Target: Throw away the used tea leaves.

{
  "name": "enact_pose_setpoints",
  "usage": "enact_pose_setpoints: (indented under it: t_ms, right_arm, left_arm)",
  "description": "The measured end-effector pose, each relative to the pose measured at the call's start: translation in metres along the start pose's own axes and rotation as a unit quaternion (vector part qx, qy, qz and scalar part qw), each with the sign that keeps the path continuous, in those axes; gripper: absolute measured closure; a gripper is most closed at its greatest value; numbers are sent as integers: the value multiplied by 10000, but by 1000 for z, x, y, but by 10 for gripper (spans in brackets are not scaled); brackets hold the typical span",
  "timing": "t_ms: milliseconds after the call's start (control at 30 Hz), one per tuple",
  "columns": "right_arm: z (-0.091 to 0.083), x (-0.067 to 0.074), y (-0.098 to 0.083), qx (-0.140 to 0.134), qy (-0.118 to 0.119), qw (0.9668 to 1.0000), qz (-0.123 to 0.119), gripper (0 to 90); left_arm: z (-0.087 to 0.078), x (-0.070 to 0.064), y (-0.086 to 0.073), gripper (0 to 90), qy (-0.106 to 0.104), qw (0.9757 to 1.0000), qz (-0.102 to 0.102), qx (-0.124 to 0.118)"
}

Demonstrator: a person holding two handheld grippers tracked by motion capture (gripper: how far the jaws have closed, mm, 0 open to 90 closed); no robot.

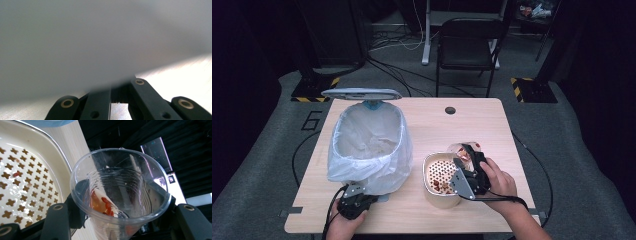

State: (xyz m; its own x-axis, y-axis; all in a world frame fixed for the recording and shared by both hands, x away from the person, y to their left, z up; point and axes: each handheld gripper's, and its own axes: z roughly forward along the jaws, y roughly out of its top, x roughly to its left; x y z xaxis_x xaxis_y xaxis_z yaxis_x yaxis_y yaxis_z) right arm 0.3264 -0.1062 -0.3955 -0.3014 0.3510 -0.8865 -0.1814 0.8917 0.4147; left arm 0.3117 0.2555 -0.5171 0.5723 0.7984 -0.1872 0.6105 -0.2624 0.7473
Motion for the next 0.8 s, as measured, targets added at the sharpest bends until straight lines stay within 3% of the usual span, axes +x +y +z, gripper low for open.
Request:
enact_pose_setpoints:
  t_ms: [367,400,500,567,800]
  right_arm:
    - [1,12,1,59,-177,9984,-529,403]
    - [1,15,2,64,-224,9972,-710,404]
    - [1,17,2,71,-220,9964,-818,404]
    - [1,20,3,64,-269,9943,-1028,405]
    - [1,26,3,80,-291,9912,-1287,406]
  left_arm:
    - [0,0,0,900,-5,10000,1,1]
    - [0,0,0,900,-6,10000,-3,0]
    - [0,0,0,900,-6,10000,-1,0]
    - [0,0,0,900,-6,10000,-1,0]
    - [0,0,0,900,-4,10000,0,1]
